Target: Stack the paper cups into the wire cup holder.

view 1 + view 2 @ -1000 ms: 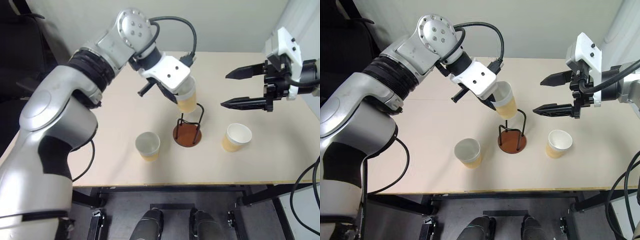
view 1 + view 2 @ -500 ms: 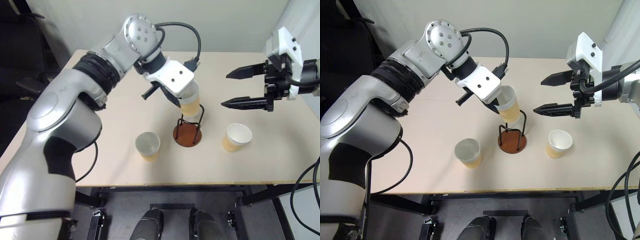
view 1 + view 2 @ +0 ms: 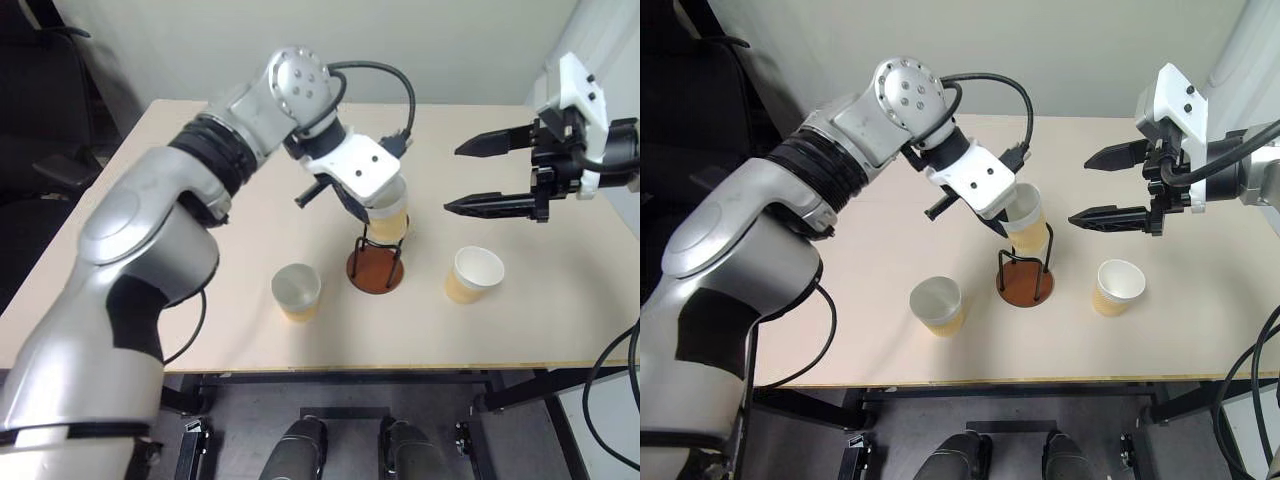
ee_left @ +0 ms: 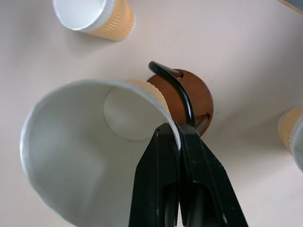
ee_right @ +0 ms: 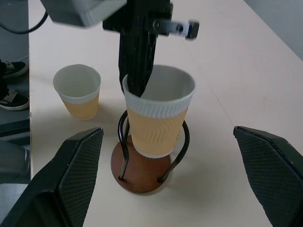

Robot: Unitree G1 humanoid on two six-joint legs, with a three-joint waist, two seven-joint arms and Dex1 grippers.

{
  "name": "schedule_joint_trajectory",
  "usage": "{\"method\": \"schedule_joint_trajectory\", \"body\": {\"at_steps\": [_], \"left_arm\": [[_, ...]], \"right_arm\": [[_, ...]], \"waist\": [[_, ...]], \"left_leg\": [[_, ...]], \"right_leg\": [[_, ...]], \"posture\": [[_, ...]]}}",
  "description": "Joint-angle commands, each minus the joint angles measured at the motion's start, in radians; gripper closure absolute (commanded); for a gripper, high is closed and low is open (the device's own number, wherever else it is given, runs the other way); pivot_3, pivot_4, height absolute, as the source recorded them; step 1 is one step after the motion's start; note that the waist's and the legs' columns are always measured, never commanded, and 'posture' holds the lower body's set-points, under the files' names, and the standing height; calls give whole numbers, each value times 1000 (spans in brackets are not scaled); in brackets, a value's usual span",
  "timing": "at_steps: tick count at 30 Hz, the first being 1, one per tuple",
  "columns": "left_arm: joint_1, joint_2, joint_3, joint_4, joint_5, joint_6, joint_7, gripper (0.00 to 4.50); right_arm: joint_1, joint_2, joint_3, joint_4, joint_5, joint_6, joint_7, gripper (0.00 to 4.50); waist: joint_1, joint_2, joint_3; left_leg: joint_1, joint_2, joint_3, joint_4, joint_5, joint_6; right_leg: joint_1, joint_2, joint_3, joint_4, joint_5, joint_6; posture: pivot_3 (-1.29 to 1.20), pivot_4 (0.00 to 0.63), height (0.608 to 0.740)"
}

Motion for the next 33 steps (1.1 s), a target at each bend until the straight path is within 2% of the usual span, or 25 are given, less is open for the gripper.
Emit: {"method": "schedule_joint_trajectory", "body": {"at_steps": [1, 4, 13, 15, 20, 24, 28, 30, 33], "left_arm": [[-4, -11, 68, 34, 56, -49, -29, 4442], [1, -9, 65, 34, 71, -53, -29, 3860], [5, -9, 96, 27, 62, -25, -29, 531], [17, -16, 145, 19, 35, 23, -29, 40], [85, 55, 315, -31, -32, 191, -29, 40], [118, 95, 493, -5, -57, 326, -29, 40], [200, 208, 515, -194, -207, 586, -29, 40], [236, 252, 511, -268, -246, 658, -29, 40], [331, 379, 497, -439, -396, 830, -29, 40]], "right_arm": [[-7, -20, -48, -26, 16, 0, -9, 0], [-2, -23, -49, -29, 19, 0, -10, 0], [-2, -23, -42, -25, 17, -6, -11, 0], [0, -24, -42, -26, 17, -5, -12, 0], [40, -47, -70, -52, 38, 19, -12, 0], [53, -59, -152, -84, 140, 145, -37, 0], [125, -85, -186, -141, 189, 198, -49, 0], [163, -98, -192, -163, 198, 198, -54, 0], [331, -170, -126, -220, 86, 54, -20, 0]], "waist": [[0, 0, 0], [0, 0, 0], [0, 0, 0], [0, 0, 0], [-1, 0, 0], [-4, 0, 0], [-4, 0, -1], [-6, 1, -1], [0, 1, -1]], "left_leg": [[0, 0, 0, 0, 0, 0], [0, 0, -1, 0, 0, 0], [0, 0, 0, 0, 0, 0], [0, 0, 0, 0, 0, 0], [0, 0, 0, 0, 0, 0], [0, 1, 0, -1, 1, -2], [1, 1, 1, -2, 3, -4], [1, 2, 0, -1, 2, -5], [1, 1, 0, -2, 3, -6]], "right_leg": [[0, -1, 0, 0, 0, 1], [0, -1, 0, 0, 1, 1], [0, 0, 0, 0, 0, 1], [0, 0, 0, 0, 0, 1], [0, 0, 0, 0, 1, 1], [-2, 0, 1, 1, 1, 1], [-1, 1, 0, 0, -3, -4], [0, 0, 1, 1, -4, -4], [0, 0, 1, 1, -4, -4]], "posture": [[0, 150, 740], [0, 150, 740], [0, 150, 740], [0, 150, 740], [0, 150, 740], [0, 150, 740], [0, 150, 740], [0, 150, 740], [0, 150, 740]]}}
